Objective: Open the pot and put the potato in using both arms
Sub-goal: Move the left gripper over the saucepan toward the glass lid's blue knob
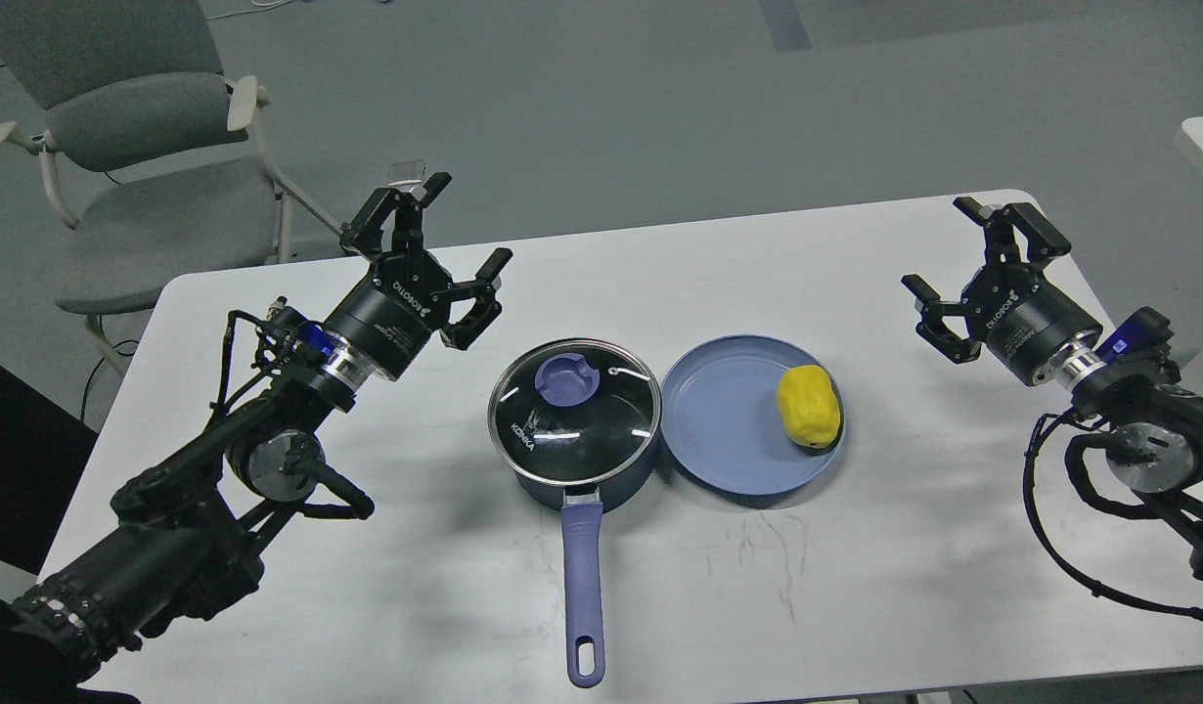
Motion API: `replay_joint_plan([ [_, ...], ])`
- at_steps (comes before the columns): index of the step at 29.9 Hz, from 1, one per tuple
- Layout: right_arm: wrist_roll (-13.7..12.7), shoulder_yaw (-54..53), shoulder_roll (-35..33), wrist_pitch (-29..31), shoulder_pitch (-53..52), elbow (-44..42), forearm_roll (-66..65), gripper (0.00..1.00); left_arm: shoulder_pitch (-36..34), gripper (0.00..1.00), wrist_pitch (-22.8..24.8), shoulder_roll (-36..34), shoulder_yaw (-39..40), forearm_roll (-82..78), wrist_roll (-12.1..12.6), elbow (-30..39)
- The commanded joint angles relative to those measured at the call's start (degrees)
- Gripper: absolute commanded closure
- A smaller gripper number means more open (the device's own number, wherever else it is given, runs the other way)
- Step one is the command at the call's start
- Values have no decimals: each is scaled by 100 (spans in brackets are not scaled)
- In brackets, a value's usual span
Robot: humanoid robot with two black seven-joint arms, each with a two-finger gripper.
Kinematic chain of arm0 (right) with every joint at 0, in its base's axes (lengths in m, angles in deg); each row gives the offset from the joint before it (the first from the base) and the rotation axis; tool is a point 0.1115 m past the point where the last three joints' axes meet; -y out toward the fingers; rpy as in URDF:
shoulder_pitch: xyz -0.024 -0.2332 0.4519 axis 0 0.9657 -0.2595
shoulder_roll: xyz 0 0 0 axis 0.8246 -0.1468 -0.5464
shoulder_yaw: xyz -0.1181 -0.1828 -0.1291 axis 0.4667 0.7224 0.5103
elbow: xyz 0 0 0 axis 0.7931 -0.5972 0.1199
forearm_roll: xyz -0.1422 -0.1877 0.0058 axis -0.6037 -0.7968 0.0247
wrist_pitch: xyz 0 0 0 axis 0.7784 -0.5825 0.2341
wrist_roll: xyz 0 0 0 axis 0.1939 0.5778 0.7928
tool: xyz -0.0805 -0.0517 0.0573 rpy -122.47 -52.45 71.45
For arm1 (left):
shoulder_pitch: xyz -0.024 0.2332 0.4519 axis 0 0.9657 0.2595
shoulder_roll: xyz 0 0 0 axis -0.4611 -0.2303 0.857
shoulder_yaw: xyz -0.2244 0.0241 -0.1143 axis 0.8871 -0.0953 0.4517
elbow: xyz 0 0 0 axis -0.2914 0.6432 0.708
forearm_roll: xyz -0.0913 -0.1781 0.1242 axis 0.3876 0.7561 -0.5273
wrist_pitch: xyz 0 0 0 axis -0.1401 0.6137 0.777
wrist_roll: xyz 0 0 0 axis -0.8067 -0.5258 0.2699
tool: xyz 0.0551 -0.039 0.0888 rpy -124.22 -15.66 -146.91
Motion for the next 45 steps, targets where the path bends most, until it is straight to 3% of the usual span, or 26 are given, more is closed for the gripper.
replay_joint_plan([
  [1, 0, -1, -2, -1, 30, -10, 0, 0, 33, 2, -1, 12, 34, -6, 68, 27],
  [9, 0, -36, -38, -1, 39, 8, 0, 0, -160, 2, -1, -128, -36, -24, 121, -43],
  [16, 0, -19, -64, -1, -23, 8, 0, 0, -1196, 2, -1, -655, -28, -916, -37, 87],
  [21, 0, 25, -257, -1, -23, 43, -9, 0, -1742, 2, -1, -1086, -28, -2796, -130, 1070],
  [24, 0, 34, -371, -1, -14, 43, -9, 0, -1786, 2, -1, -1270, -1, -4044, -130, 1913],
  [30, 0, 34, -530, -1, 38, 61, -9, 0, -1769, 2, -1, -1193, -28, -7004, -130, 2698],
  [35, 0, 34, -556, -1, 47, 52, -9, 0, -1743, 2, -1, -832, -63, -8870, -130, 2602],
  [38, 0, 34, -556, -1, 39, 43, -18, 0, -1769, 2, -1, -472, -475, -9717, -130, 2313],
  [42, 0, 34, -617, -1, 39, 43, -18, 0, -1751, 2, -558, -129, -783, -10463, -130, 1734],
  [45, 0, 43, -635, -1, 47, 52, -18, 0, -1734, 2, -674, -14, -959, -10702, -130, 1451],
])
